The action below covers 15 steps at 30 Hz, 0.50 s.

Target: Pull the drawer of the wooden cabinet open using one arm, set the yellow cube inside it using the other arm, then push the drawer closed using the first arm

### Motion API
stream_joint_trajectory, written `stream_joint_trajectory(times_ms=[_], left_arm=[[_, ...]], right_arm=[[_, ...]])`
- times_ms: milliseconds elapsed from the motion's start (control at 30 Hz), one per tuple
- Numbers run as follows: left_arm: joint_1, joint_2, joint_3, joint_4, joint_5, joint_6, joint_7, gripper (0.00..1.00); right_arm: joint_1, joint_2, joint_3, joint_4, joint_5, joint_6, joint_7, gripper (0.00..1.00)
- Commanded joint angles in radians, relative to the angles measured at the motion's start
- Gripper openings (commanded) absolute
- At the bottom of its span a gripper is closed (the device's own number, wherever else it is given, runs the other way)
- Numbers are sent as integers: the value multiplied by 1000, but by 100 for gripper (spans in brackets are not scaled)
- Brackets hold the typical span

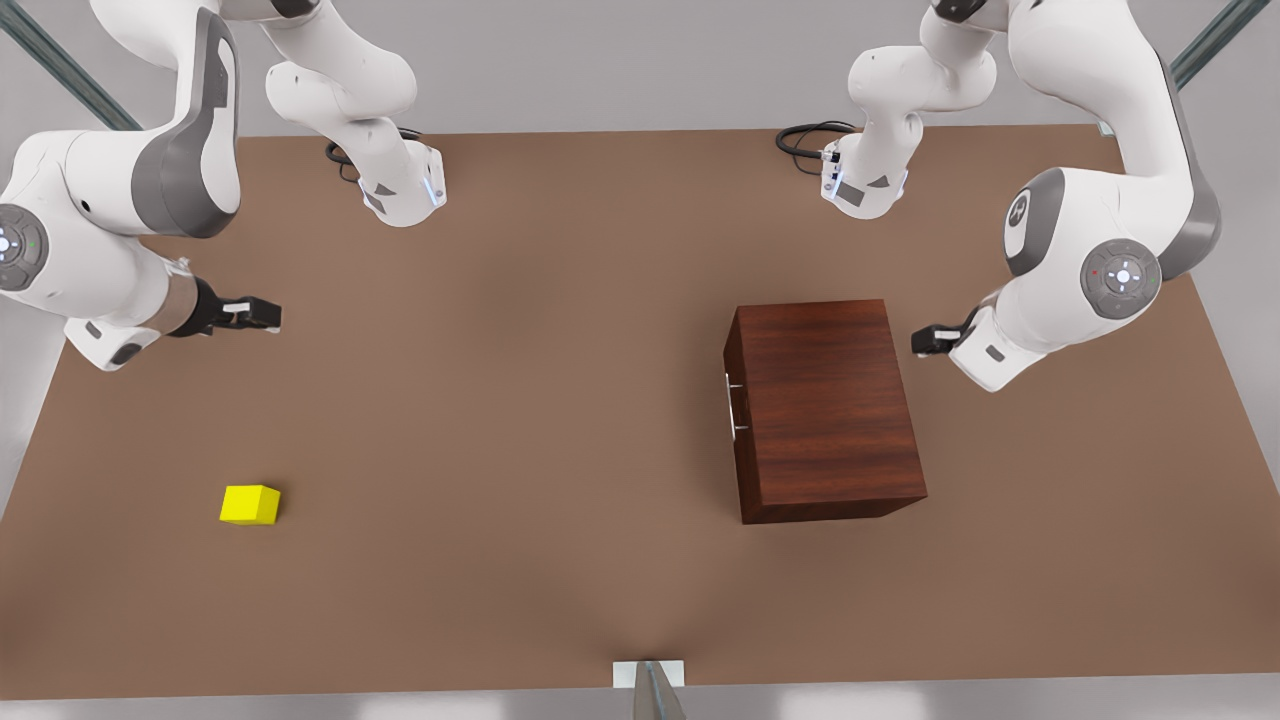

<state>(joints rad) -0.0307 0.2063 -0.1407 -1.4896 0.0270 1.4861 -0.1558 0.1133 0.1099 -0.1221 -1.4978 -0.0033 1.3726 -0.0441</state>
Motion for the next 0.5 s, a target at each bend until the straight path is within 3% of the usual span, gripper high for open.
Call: stream_joint_trajectory(times_ms=[0,67,167,200,333,467], left_arm=[[0,-1,0,0,1,20,-61,100],[-5,5,0,0,1,20,-65,100],[-162,129,-43,83,19,26,-189,100],[-290,191,-45,129,124,30,-241,100],[-561,499,-37,486,241,54,-628,100],[-663,607,9,506,297,174,-778,100]], right_arm=[[0,-1,-1,-1,2,22,-14,100],[0,1,-1,-1,0,22,-14,100],[0,2,-1,-2,0,22,-14,100],[0,2,-1,-2,0,22,-14,100],[0,4,-1,-2,0,22,-14,100],[-1,4,-1,-7,0,25,-17,100]])
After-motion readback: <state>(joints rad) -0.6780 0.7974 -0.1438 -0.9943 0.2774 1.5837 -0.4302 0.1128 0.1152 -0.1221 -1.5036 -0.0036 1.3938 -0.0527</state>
